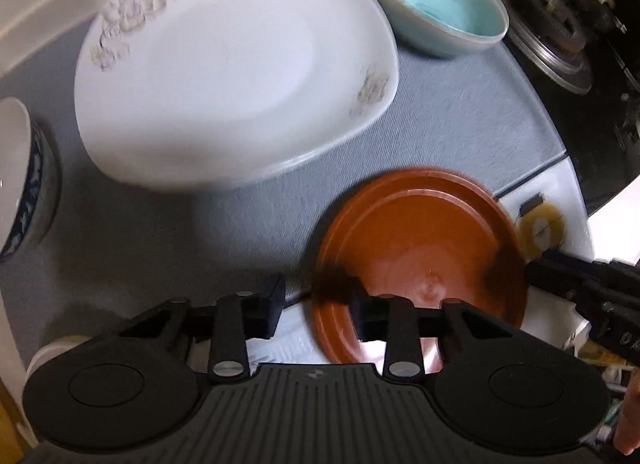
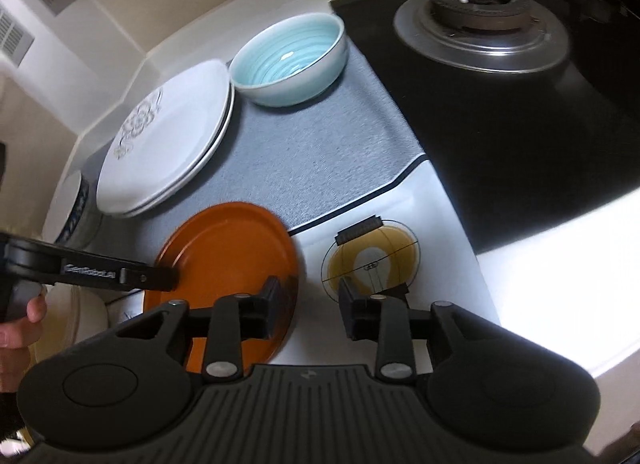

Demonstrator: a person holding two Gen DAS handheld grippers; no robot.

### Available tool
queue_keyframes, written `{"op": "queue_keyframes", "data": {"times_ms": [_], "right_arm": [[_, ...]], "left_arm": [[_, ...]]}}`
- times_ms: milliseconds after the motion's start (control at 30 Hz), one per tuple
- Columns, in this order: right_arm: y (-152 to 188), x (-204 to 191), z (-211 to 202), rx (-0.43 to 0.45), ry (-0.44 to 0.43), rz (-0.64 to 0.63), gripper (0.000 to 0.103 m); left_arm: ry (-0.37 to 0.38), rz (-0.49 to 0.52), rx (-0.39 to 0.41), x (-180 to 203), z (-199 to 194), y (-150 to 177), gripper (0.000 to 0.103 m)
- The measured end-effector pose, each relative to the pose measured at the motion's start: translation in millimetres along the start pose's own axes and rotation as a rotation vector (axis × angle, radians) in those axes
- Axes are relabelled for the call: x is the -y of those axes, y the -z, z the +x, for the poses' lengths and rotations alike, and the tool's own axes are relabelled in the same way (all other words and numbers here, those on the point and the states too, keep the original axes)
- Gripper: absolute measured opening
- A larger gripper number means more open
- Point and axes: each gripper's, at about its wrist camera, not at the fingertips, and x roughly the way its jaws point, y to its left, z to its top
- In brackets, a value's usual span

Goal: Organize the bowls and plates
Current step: 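Move both grippers to the terracotta plate and grasp its rim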

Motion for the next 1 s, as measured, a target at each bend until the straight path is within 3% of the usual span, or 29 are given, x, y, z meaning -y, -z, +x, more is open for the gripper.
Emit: {"op": "queue_keyframes", "data": {"times_ms": [67,133,200,233,267,633,767,1000], "right_arm": [[0,-3,4,-0.022,-0.028,-0.015,0.035],[0,-6,8,-0.037,-0.039,-0.041,0.035],[2,-10,10,-0.038,-0.023,-0.076,0.026],[2,-12,12,-0.041,-0.021,-0.095,0.014],[2,-13,12,-0.044,-0.019,-0.106,0.01],[2,-20,-4,0.002,0.005,-0.099,0.008],[1,-34,-21,0.024,0.031,-0.111,0.008],[2,-57,-53,0.112,0.053,-0.117,0.008]], "left_arm": [[-0.023,0.028,0.01,2,1,1,0.011],[-0.016,0.019,0.005,1,1,1,0.01],[-0.025,0.028,0.006,2,1,2,0.009],[-0.03,0.035,0.009,3,0,3,0.008],[-0.032,0.04,0.01,5,-1,2,0.008],[-0.028,0.053,0.067,16,-27,0,0.007],[-0.008,0.058,0.112,10,-49,4,0.007],[0.047,0.064,0.106,0,-73,4,0.007]]}}
